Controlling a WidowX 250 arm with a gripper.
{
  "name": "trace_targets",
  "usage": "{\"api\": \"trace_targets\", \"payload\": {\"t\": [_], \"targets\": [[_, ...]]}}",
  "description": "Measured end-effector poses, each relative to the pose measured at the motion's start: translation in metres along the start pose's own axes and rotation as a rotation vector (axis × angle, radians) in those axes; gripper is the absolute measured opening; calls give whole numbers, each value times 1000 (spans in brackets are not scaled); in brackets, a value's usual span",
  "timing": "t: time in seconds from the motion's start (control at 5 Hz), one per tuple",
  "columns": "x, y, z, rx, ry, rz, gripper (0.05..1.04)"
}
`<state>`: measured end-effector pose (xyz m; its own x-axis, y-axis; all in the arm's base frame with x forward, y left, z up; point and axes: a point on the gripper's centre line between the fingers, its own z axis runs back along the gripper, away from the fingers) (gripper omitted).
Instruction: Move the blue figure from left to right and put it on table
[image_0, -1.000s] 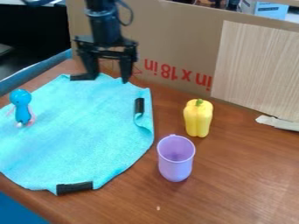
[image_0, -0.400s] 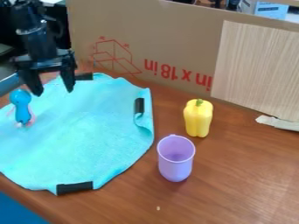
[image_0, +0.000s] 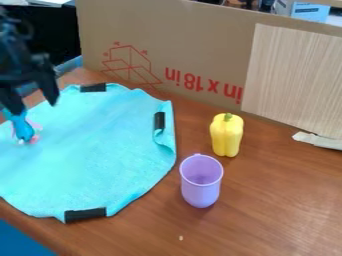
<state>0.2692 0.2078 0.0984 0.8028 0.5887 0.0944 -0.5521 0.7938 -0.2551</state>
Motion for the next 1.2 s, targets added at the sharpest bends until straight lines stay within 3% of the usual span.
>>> {"api": "trace_targets", "payload": {"t": [0.2, 0.4, 0.6, 0.8, 1.0, 1.2], "targets": [[-6, 11, 16, -105, -34, -14, 1001], [-12, 15, 25, -165, -29, -27, 1001], [-9, 20, 27, -111, -71, 13, 1001], [-4, 12, 11, 44, -100, 45, 1001], [2, 7, 13, 196, -157, 81, 1001], [3, -2, 9, 296, -154, 79, 1001]]}}
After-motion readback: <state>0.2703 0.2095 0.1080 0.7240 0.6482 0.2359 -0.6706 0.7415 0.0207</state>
